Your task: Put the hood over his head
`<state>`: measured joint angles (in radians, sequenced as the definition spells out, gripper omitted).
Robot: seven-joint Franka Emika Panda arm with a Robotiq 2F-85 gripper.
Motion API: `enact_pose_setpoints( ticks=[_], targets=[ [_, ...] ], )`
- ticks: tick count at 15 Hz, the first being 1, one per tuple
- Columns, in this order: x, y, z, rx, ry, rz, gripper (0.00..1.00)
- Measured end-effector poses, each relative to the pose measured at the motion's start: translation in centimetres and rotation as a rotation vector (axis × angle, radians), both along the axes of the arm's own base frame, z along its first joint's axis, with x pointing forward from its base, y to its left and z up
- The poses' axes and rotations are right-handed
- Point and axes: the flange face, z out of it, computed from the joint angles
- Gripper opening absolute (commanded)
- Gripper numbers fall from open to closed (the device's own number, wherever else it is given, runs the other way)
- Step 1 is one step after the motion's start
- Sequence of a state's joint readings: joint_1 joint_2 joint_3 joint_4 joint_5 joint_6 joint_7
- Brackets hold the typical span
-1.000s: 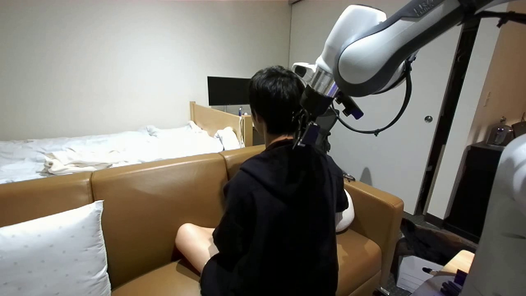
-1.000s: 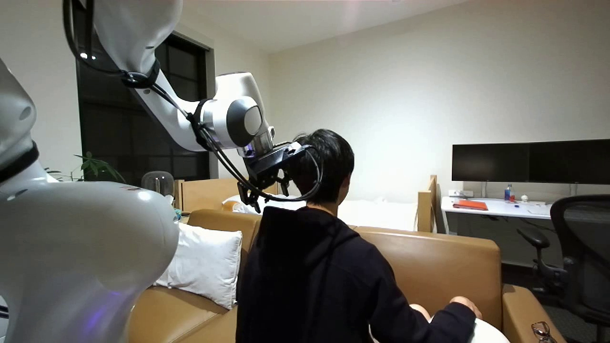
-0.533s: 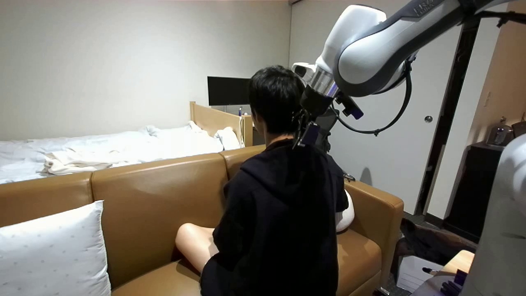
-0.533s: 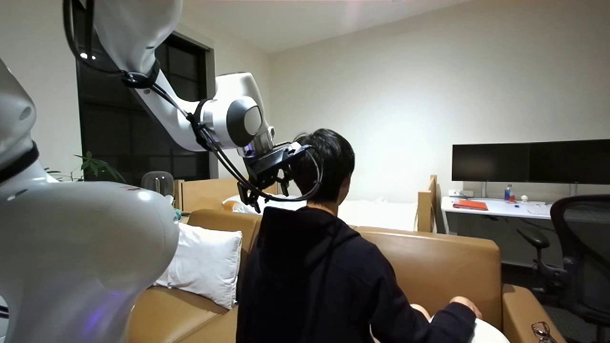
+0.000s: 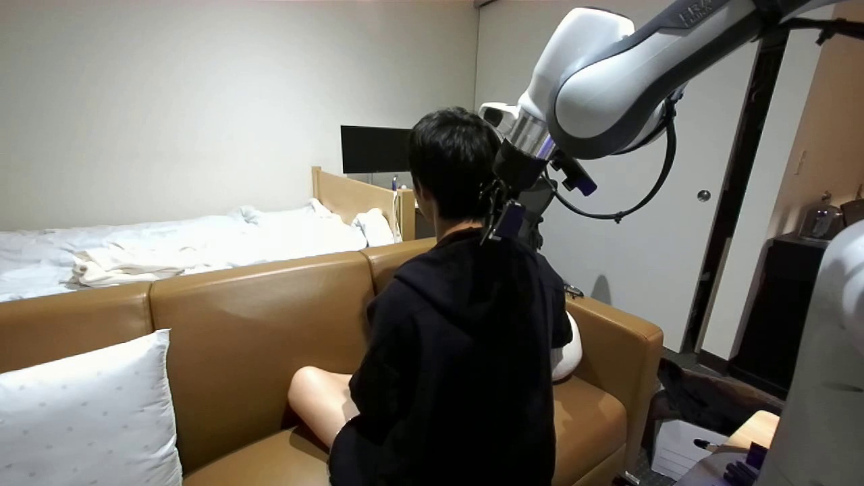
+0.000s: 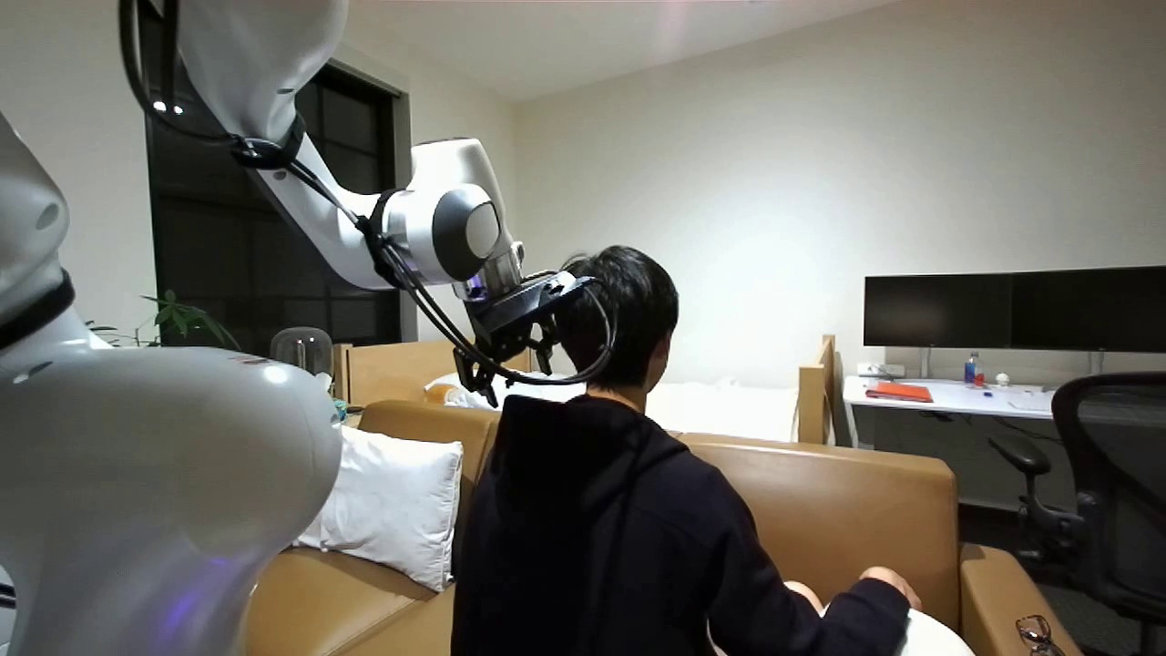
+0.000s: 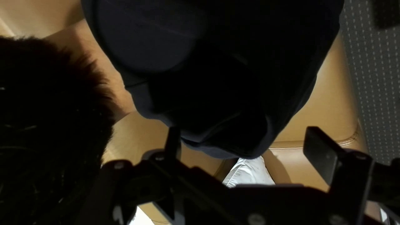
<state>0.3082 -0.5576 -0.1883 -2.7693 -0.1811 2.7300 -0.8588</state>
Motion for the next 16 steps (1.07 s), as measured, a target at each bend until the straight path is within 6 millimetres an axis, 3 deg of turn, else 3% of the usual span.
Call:
enact_pose_setpoints(
  ticks=[3, 12, 16],
  targets=[
    [0.00, -0.02, 0.01, -0.002, -0.001, -0.001, 0.60],
    [0.00, -0.04, -0.01, 0.003, 0.002, -0.005, 0.03],
    [0.02, -0.31, -0.20, 0.028, 0.017, -0.028, 0.00]
  ],
)
